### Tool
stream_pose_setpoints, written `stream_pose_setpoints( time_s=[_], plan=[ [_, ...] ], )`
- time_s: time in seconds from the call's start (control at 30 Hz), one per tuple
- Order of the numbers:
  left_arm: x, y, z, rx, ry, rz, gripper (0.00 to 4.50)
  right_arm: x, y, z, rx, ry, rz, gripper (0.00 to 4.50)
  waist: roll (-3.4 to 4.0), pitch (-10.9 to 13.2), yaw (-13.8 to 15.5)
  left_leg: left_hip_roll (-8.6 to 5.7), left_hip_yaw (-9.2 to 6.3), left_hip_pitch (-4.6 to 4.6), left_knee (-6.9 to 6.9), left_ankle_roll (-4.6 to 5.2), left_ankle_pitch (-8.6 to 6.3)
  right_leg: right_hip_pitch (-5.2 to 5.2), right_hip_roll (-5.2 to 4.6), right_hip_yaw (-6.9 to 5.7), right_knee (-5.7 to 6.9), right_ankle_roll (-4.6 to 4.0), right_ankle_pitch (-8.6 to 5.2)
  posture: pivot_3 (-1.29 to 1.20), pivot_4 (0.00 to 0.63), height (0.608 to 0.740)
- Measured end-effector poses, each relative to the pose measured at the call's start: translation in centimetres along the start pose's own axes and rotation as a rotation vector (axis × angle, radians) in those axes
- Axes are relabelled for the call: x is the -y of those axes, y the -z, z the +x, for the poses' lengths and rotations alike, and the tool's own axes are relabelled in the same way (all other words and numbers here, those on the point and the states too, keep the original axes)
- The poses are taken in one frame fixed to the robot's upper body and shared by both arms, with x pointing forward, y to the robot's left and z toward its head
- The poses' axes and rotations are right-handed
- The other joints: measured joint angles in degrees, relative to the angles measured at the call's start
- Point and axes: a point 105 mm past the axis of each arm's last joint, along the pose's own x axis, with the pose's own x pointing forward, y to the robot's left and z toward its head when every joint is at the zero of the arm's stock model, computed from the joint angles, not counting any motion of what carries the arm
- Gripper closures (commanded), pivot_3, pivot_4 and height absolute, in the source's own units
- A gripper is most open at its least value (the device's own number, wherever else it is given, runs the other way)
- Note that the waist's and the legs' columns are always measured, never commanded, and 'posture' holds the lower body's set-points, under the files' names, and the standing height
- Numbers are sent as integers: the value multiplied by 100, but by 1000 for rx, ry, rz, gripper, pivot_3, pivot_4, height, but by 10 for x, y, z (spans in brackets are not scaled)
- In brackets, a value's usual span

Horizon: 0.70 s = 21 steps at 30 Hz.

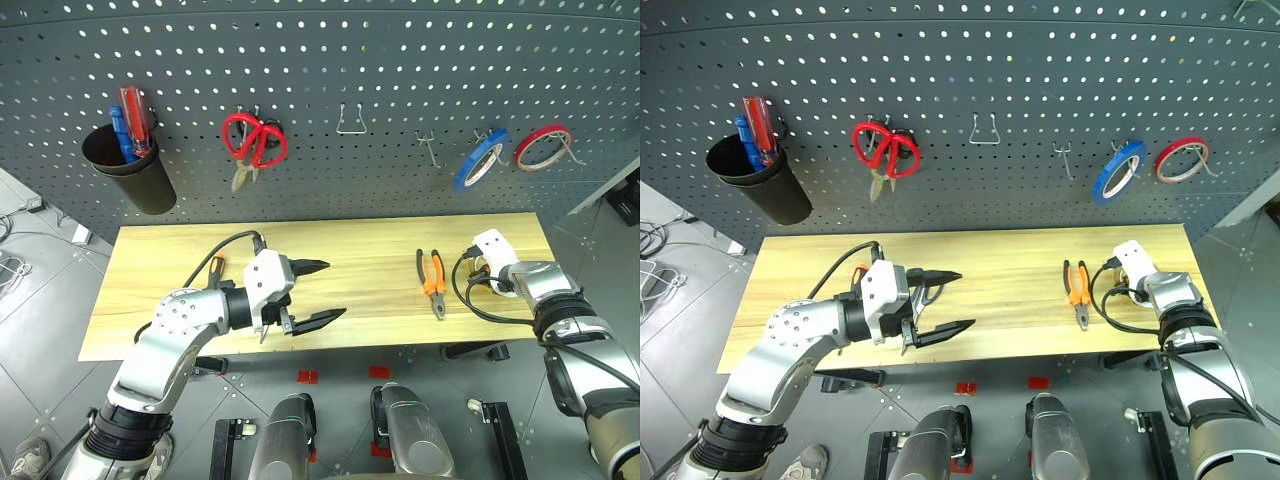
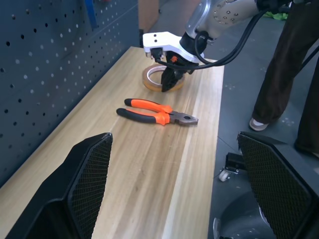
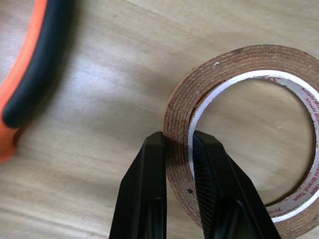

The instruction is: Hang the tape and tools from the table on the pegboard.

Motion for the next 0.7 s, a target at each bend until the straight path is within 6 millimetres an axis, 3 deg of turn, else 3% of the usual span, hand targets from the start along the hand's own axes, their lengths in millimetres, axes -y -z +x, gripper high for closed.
stream_pose_setpoints(
  time_s=[0.17,0.27,0.37,0.5,0.57,0.7],
  plan=[
    [0,-4,-4,37,-2,-55,276,3,3,-9,79,72,-35,4056,20,42,47,-1,-2,-14,5,0,0,-8,-2,-1,-1,4,2,-260,340,740],
    [-3,-7,-7,51,-23,-55,276,-1,-5,-32,185,143,-44,4056,44,59,48,0,0,-19,-10,-3,1,-20,-2,1,-3,7,0,-273,339,740],
    [-10,-10,-13,61,-74,-54,276,-30,-15,-60,308,157,-62,4056,44,60,27,2,-3,-13,-32,-7,3,-21,3,-2,-8,14,-6,-276,338,740],
    [-13,-14,-17,80,-107,-59,276,-93,-20,-93,469,123,-147,4056,55,72,6,-1,3,-8,-36,-7,1,-25,2,8,-4,22,-12,-266,335,740],
    [-15,-15,-19,87,-123,-66,276,-111,-40,-116,619,143,-244,4056,57,79,-1,-4,8,-8,-33,-6,0,-28,1,16,-5,34,-6,-266,336,740],
    [-20,-20,-24,106,-151,-67,276,-125,-98,-162,951,220,-367,4056,44,87,-16,-5,4,-4,-29,-16,10,-30,6,17,-4,64,-15,-269,333,740]
  ],
)
